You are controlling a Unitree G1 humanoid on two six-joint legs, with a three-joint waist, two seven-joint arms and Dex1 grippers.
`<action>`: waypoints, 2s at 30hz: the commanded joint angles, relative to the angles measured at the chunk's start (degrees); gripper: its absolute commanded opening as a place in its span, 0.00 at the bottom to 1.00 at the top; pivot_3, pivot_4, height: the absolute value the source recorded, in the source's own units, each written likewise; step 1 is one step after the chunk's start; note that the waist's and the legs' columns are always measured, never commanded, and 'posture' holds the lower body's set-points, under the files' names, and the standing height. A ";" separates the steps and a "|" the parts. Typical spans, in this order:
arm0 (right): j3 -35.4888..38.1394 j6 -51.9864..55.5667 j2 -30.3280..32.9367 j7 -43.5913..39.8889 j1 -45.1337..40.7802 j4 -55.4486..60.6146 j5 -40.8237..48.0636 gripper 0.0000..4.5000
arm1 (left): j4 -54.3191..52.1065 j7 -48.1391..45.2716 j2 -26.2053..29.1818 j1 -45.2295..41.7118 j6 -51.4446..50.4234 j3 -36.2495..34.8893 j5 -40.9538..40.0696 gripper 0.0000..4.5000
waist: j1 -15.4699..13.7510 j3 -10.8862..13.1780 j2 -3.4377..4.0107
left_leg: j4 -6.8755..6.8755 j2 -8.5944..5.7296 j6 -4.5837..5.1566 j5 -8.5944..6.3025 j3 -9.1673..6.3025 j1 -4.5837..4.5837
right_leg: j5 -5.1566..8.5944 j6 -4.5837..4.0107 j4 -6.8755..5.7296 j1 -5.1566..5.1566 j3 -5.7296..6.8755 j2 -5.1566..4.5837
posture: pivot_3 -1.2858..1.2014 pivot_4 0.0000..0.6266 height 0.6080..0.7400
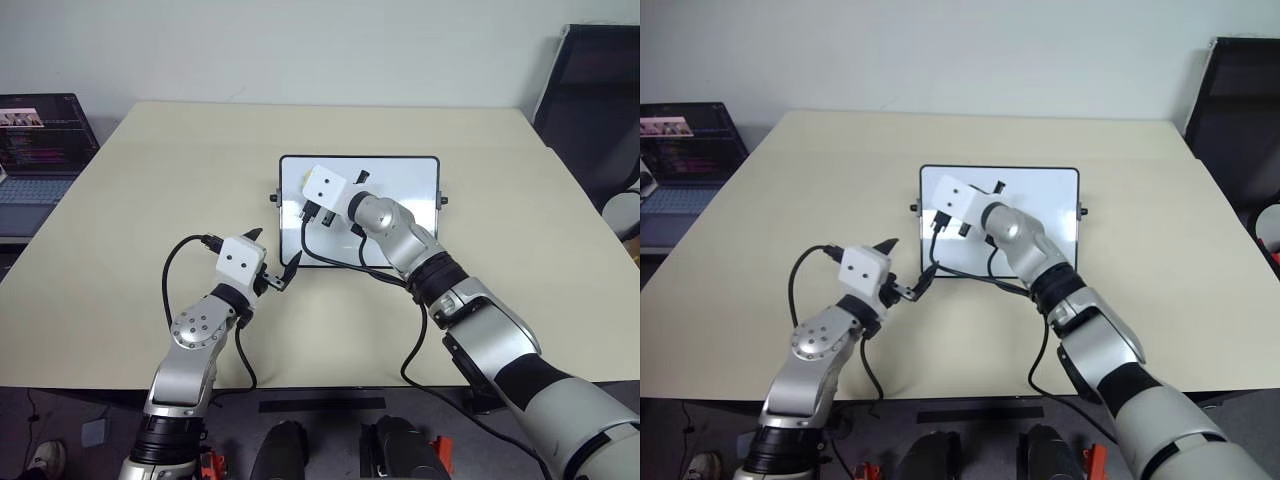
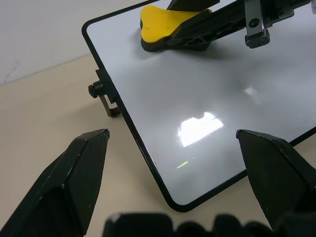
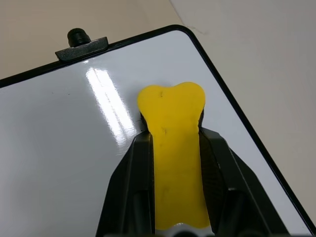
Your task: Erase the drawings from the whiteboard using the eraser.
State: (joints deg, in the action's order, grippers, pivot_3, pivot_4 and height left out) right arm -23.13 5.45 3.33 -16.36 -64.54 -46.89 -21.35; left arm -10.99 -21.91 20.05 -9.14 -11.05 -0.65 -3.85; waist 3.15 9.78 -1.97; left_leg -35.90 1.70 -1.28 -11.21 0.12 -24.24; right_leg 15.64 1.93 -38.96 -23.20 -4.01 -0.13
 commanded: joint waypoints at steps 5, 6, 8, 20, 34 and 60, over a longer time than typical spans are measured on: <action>-0.36 3.99 2.28 -5.92 6.19 8.86 -0.31 0.21 | -0.84 -0.19 0.36 -1.19 1.14 -0.63 -0.30 1.00 | 0.02 -0.01 0.00 | 0.00 0.00 0.00 0.00 0.00 0.00 | 0.00 0.01 0.01 0.02 0.00 0.00 | 0.52 0.24 1.00; 0.07 4.49 2.57 -5.99 6.80 10.14 -0.25 0.21 | -0.73 -0.26 0.44 -1.22 1.20 -0.70 -0.33 1.00 | 0.02 0.00 0.00 | -0.01 0.01 0.00 0.00 -0.01 0.00 | 0.00 0.01 0.00 0.02 0.00 0.01 | 0.52 0.24 1.00; 1.20 5.00 2.96 -5.97 7.81 12.68 0.45 0.21 | -0.37 -0.42 0.61 -1.36 1.38 -0.86 -0.40 1.00 | -0.01 0.00 0.00 | -0.02 0.01 0.00 0.00 -0.02 0.01 | 0.00 0.01 -0.01 0.02 0.01 0.01 | 0.52 0.24 1.00; 18.81 23.37 5.04 -10.66 23.06 46.40 20.36 0.21 | -1.30 -2.58 0.83 -2.07 1.89 -1.36 -2.50 1.00 | -0.41 0.04 0.00 | 0.05 0.00 -0.06 -0.06 -0.13 -0.22 | 0.02 0.02 0.09 -0.08 0.11 0.00 | 0.52 0.24 1.00; 22.80 28.20 7.49 -3.10 49.06 68.38 22.86 0.21 | -1.67 -2.59 0.76 -2.05 -0.77 -2.48 -3.83 1.00 | -0.28 0.05 -0.01 | -0.02 0.01 -0.06 -0.05 -0.01 -0.19 | 0.27 0.28 0.08 -0.11 0.00 0.05 | 0.52 0.24 1.00; 41.16 55.74 23.07 1.01 48.10 68.30 24.75 0.21 | 12.50 -31.56 -5.13 -17.98 4.16 17.09 -9.12 1.00 | -1.08 0.09 -0.04 | -0.10 -0.15 -0.05 -0.05 0.13 -0.26 | 0.35 0.35 0.08 -0.06 0.05 0.20 | 0.52 0.24 1.00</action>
State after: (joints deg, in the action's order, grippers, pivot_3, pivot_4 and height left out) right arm 16.56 59.97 26.13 -15.78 -14.95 19.32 2.41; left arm 1.58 -52.12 14.96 -26.28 -8.67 15.51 -13.60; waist 2.07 9.87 -2.02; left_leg -36.01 1.55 -1.33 -11.26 0.26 -24.50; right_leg 15.99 2.28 -38.88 -23.26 -3.97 0.07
